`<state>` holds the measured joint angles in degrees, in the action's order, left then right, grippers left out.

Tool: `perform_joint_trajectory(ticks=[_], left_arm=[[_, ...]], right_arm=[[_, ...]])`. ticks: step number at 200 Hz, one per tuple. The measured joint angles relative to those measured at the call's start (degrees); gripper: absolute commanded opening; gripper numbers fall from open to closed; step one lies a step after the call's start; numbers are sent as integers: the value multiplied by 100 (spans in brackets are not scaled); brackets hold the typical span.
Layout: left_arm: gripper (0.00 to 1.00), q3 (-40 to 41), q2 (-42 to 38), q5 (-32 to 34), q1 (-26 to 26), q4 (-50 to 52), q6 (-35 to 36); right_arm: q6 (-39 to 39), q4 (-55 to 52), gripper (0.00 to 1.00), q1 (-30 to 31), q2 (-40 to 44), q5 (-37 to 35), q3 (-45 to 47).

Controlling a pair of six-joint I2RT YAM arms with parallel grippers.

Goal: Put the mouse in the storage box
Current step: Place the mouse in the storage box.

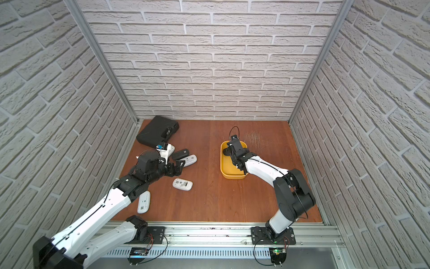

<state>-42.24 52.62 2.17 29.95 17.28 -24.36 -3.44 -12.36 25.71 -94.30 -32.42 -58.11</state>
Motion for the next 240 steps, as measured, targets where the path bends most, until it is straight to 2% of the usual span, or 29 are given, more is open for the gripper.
perform_joint_trajectory(ticks=[60, 131, 183, 210, 232, 240], left_arm=[[96, 0, 164, 109, -160, 81, -142], [97, 0, 424, 262, -334, 323, -291], [97, 0, 490, 302, -372, 431, -334], [98, 0, 540, 293, -391, 431, -334], [98, 0, 586, 291, -396, 433, -334], [98, 0, 597, 293, -396, 439, -334]], right_arm=[[857, 538, 23, 37, -721, -529, -286], [1617, 599, 33, 636, -1379, -671, -734], [1928, 568, 37, 664, -1502, -852, -815], [2109, 568, 45, 623, -1545, -911, -804], [2083, 496, 70, 614, -1587, -824, -804], [2068, 494, 73, 610, -1572, -809, -804]])
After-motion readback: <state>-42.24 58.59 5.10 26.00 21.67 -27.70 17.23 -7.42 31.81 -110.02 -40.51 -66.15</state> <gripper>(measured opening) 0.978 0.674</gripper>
